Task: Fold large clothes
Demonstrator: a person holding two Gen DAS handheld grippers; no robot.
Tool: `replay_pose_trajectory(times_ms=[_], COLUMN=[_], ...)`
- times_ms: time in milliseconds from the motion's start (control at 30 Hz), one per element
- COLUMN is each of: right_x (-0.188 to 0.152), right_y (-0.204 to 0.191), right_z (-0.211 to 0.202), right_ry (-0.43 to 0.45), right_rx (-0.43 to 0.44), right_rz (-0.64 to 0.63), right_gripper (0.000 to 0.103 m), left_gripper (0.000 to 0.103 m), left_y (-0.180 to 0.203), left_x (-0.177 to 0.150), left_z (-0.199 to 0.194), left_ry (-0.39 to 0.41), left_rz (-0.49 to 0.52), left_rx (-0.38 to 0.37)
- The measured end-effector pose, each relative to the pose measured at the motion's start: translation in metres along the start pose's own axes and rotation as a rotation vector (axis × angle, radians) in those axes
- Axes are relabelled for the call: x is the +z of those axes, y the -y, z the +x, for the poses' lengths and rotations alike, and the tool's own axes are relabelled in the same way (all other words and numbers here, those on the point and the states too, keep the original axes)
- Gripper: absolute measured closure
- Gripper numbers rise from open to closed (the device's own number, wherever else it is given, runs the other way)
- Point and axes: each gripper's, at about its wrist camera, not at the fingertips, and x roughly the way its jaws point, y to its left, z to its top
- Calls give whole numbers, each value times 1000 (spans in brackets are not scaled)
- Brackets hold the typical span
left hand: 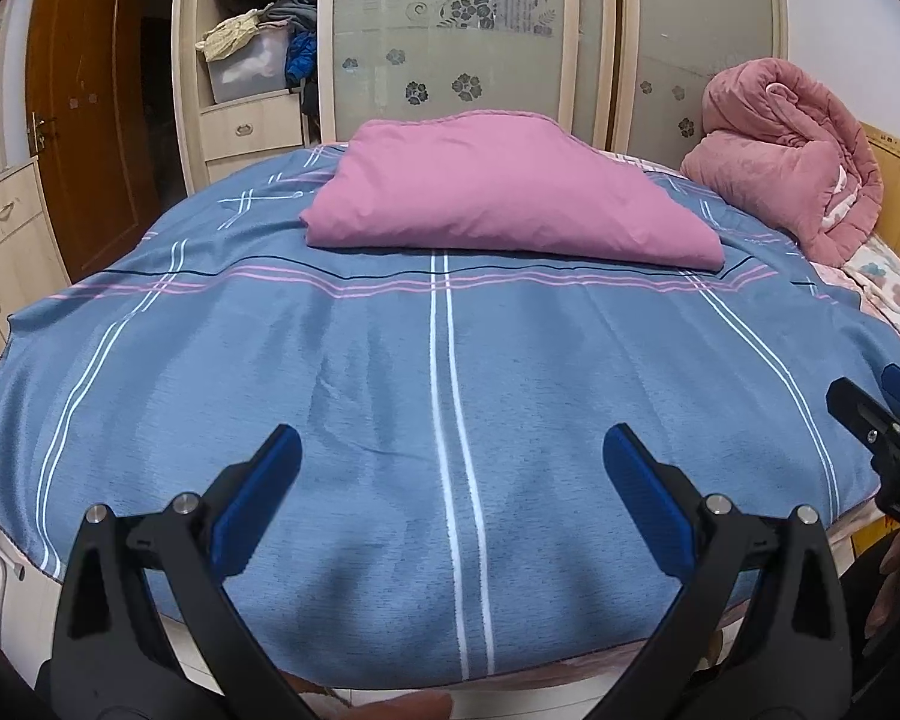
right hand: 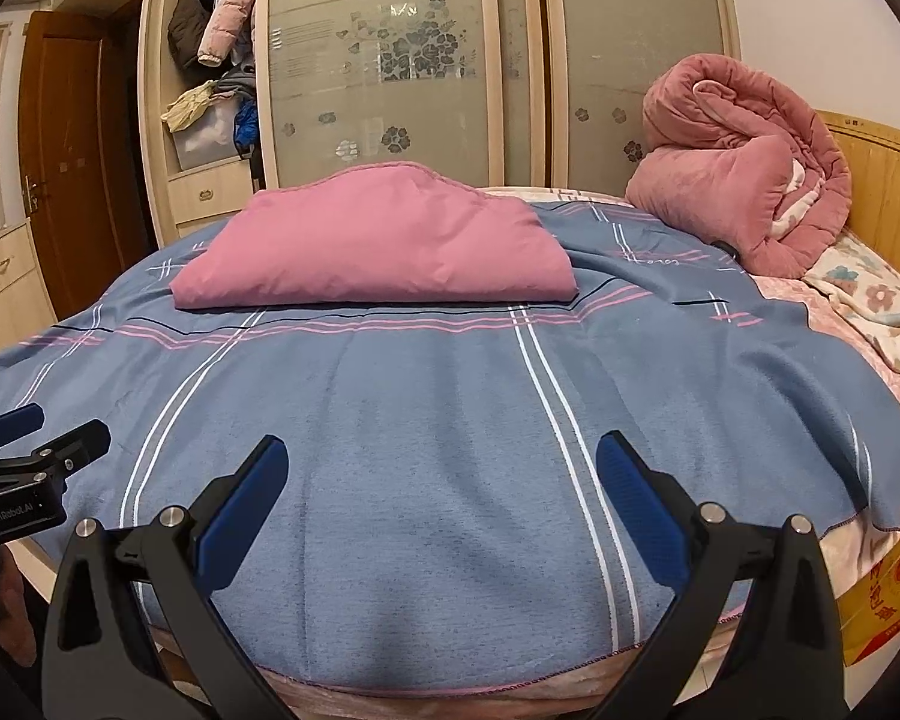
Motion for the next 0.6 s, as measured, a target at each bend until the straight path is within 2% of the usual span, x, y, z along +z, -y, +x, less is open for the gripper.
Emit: replay_pose_trajectory(times_ms=[600], right_x=[1], right_y=[0], right_z=[3], right_ry=[-5], right_rx=[8], right_rz=[-3], right_gripper=[1], left_gripper=[2], left_y=[0], left_x=[0], left_z=[4], left_ry=[-5], left_rz=[-12], left_rx=[-17])
